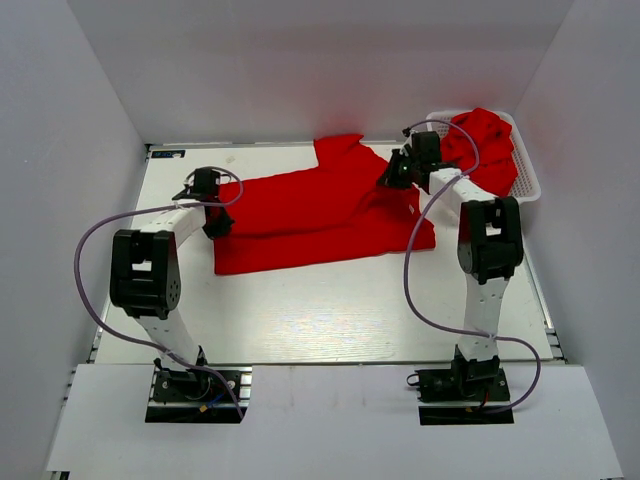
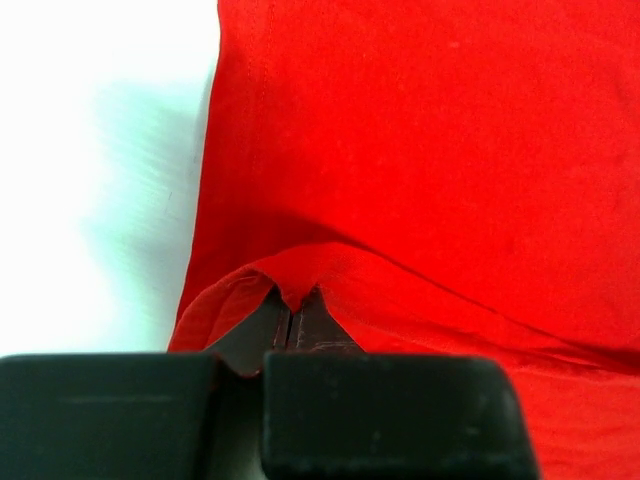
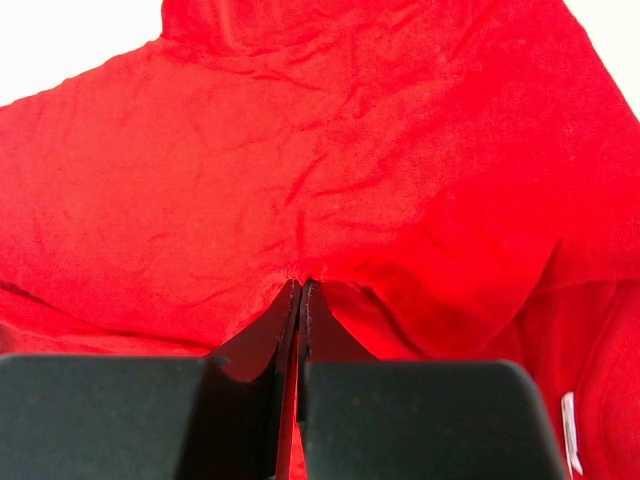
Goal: Fold and stack the t-shirts
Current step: Fold the flattened tshirt in 1/3 of the way
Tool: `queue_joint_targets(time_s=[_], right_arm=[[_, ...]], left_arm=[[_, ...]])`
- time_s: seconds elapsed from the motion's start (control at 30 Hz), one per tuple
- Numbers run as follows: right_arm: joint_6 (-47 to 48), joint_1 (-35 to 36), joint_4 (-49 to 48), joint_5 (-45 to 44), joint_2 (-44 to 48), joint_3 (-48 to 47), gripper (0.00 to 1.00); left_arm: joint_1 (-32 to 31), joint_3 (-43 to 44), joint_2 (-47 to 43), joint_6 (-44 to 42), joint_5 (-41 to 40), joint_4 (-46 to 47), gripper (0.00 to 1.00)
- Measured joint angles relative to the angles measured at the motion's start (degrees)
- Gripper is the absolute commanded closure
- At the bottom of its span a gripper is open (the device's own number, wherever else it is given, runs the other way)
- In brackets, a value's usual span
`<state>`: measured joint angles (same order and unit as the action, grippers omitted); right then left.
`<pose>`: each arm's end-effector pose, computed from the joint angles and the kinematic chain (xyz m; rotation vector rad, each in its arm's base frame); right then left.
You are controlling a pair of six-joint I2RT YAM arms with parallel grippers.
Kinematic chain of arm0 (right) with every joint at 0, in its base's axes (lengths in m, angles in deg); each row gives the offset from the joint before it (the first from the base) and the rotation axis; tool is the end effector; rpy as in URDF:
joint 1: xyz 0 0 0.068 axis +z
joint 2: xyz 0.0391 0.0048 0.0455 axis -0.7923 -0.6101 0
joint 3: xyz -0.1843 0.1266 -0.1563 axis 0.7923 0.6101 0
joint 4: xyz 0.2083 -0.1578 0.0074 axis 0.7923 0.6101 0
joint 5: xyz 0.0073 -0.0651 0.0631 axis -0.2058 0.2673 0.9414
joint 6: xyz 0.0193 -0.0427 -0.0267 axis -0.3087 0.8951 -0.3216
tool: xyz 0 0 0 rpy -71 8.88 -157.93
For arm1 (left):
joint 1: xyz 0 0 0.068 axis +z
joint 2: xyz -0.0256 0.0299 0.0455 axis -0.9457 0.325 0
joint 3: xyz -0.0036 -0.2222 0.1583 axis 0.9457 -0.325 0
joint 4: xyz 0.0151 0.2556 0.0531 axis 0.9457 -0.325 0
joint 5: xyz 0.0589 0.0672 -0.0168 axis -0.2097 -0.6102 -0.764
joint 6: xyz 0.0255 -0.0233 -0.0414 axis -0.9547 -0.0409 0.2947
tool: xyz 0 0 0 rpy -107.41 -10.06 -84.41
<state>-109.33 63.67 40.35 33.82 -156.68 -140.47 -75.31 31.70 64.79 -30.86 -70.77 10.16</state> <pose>0.4730 0.1043 0.2131 0.0611 2.2583 0.6359 0.3576 -0.0218 0.1845 -0.6954 2.5612 -0.0268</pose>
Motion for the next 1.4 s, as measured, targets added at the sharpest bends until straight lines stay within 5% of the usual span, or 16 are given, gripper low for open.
queue_joint_targets(time_s=[0.67,0.73,0.77,0.83,0.87,1.0,1.4], right_arm=[[11.61,3.19,-2.54,4.76,-12.22,-16.06,0.99],[13.38,3.89,-2.14,4.79,-13.84,-17.64,0.93],[14.23,4.26,-1.84,4.70,-14.84,-18.71,0.69],[15.82,4.90,-1.05,4.33,-16.85,-21.16,0.36],[16.26,5.14,-0.92,4.09,-17.53,-21.97,0.10],[18.34,5.88,-0.15,3.63,-17.90,-22.43,0.10],[17.16,5.68,-3.23,1.38,2.82,1.70,0.10]], left_arm=[[3.13,2.93,2.56,1.16,2.69,-0.22,1.00],[3.32,3.87,3.37,1.20,2.99,-0.37,1.00],[3.43,4.48,3.89,1.31,3.10,-0.63,1.00],[3.63,5.51,4.81,1.60,3.17,-1.29,0.74],[3.72,6.19,5.25,1.66,3.19,-1.88,0.63],[4.68,9.16,6.45,2.99,3.41,-3.91,0.00],[6.16,11.45,4.70,3.26,5.84,-3.61,0.00]])
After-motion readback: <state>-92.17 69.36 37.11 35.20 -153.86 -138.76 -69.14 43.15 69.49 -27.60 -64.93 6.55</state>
